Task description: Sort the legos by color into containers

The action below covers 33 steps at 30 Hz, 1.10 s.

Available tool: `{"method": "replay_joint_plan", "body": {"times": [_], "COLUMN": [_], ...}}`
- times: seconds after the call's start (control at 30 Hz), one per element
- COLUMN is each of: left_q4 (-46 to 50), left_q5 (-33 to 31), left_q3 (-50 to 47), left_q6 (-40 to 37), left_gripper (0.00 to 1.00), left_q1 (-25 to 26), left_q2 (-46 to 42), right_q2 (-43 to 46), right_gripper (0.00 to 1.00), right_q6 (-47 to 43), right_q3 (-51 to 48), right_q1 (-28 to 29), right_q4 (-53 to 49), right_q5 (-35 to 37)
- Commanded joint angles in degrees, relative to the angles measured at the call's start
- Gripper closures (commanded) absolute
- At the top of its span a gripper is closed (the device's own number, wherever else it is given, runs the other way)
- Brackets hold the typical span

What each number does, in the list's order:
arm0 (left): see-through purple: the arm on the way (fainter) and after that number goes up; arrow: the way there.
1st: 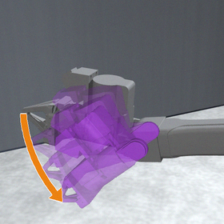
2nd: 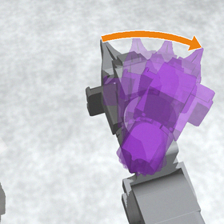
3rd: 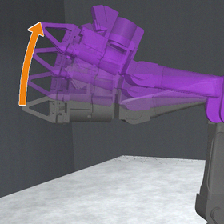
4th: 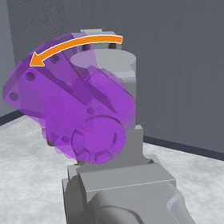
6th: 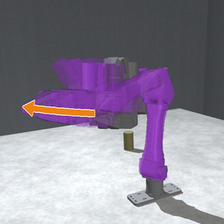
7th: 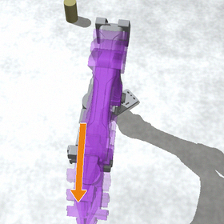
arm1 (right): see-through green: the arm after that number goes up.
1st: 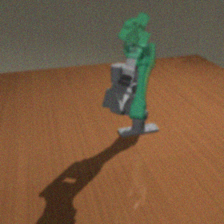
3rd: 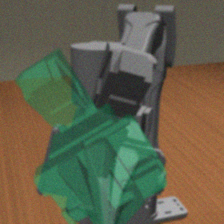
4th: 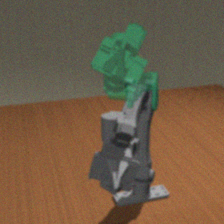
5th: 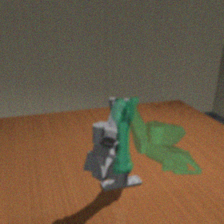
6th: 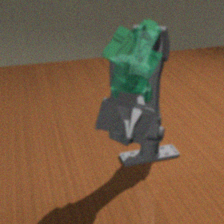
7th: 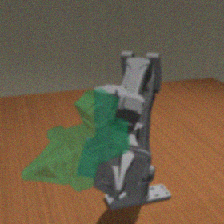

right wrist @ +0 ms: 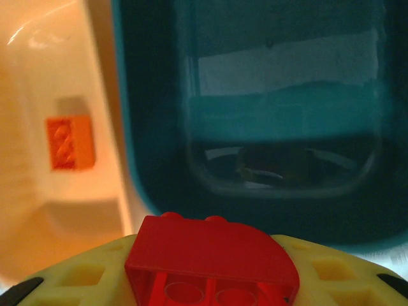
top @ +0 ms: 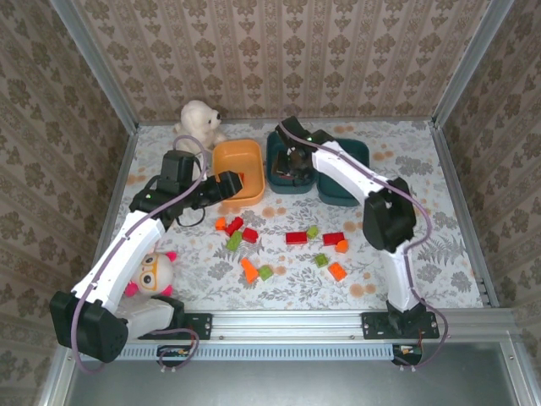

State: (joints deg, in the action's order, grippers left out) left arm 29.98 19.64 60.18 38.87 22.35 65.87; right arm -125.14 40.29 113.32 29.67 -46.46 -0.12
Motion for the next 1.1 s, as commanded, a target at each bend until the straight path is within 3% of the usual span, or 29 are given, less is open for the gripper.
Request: {"method": "replay_joint_plan", "body": {"times": [0.0,0.17,0.37,0.57,0.73,0.83,0.97,1.07], "left_q4": [-0.1,3.8,8.4,12.6,14.9,15.1,10.8,9.0], "left_q5": [-2.1,-4.0,-6.3,-9.4,-10.6,-11.2,-9.6,-9.3], "left_q3": [1.0,-1.0,-4.5,-7.4,-10.1,-12.0,-13.5,-11.8], "left_q6": [1.9,1.1,1.1,3.3,5.4,5.8,5.0,2.5], "left_gripper": [0.22,0.22,0.22,0.23,0.24,0.25,0.31,0.34], "left_q1": [-0.5,-0.4,-0.5,-0.5,-1.1,-2.0,-4.4,-5.1], "left_q2": [-2.3,-4.7,-8.7,-10.9,-9.3,-6.1,-0.1,5.8], "right_q2": [-6.0,-15.1,-21.0,-18.7,-11.3,-1.8,17.3,28.0], "right_gripper": [0.58,0.55,0.44,0.32,0.34,0.37,0.35,0.32], "right_q6": [-1.6,-2.0,-2.1,-2.4,-5.1,-8.7,-13.1,-12.6], "right_q3": [6.5,16.0,23.9,24.4,23.7,14.0,-14.4,-30.3], "right_q1": [-3.0,-4.5,-4.7,-4.7,-3.6,-1.0,3.6,5.9], "right_q4": [-1.1,-3.1,-7.2,-6.9,-5.8,1.2,24.8,35.3], "right_q5": [0.5,-3.0,-4.7,-4.5,-2.6,-2.2,-5.8,-7.8]}}
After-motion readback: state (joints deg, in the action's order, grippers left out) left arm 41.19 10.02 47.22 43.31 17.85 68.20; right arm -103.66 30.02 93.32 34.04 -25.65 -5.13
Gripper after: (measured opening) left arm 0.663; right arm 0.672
